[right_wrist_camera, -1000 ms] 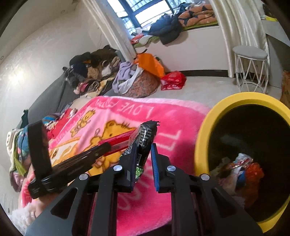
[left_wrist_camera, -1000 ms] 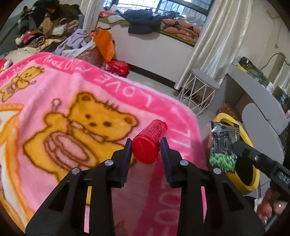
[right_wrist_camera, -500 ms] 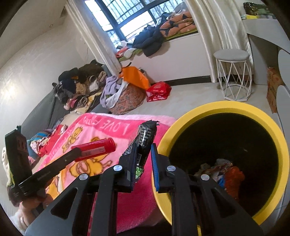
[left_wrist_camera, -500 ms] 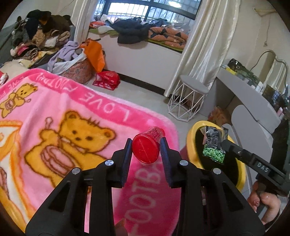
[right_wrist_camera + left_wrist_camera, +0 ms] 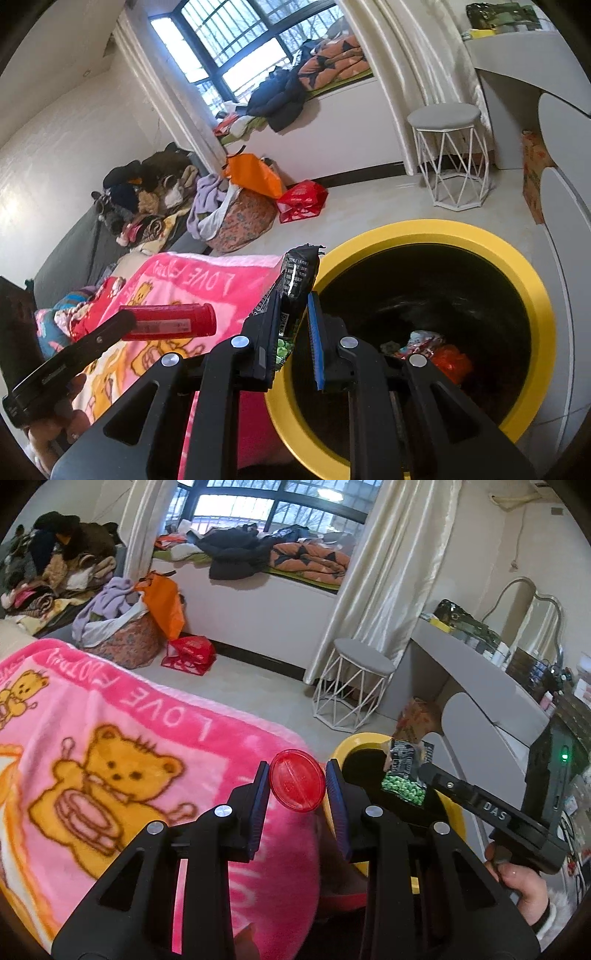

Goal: Collect trash
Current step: 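Carry the red container and dark wrapper over the yellow bin with both tools, then open both tools to drop the red container and wrapper into the bin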

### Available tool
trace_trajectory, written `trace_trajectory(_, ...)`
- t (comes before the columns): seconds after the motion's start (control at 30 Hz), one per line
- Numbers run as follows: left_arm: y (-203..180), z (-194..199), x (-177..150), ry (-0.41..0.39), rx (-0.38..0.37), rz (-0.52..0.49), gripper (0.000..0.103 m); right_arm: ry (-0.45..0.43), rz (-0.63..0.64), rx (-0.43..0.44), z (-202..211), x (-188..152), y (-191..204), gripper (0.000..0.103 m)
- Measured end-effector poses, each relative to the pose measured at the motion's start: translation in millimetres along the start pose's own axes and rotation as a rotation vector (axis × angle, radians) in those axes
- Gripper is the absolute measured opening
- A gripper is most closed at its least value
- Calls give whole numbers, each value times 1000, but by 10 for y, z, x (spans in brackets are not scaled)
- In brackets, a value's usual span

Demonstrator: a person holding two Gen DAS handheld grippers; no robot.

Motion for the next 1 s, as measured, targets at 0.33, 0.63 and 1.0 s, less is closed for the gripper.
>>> trace_trajectory(0.33, -370, -41, 22, 1, -65, -62, 24, -39, -23, -58, 108, 53, -203, 15)
trace_trajectory(0.63, -641, -165, -56, 31, -97, -112, 24, -67, -41, -123, 182, 95, -434, 15)
trace_trajectory(1.0, -861, -329, -179, 76, -132, -159, 24, -78, -85, -169, 231, 128, -712, 15)
Point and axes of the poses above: each gripper's, at about its wrist camera, not at the fingertips, and z roughly against the way its jaws point, y to its left, x to its top, the point moved 1 cm from there along -z, roughly the way its jaws point, and after that the axes turned 2 degrees about y, right-handed, at the moved point
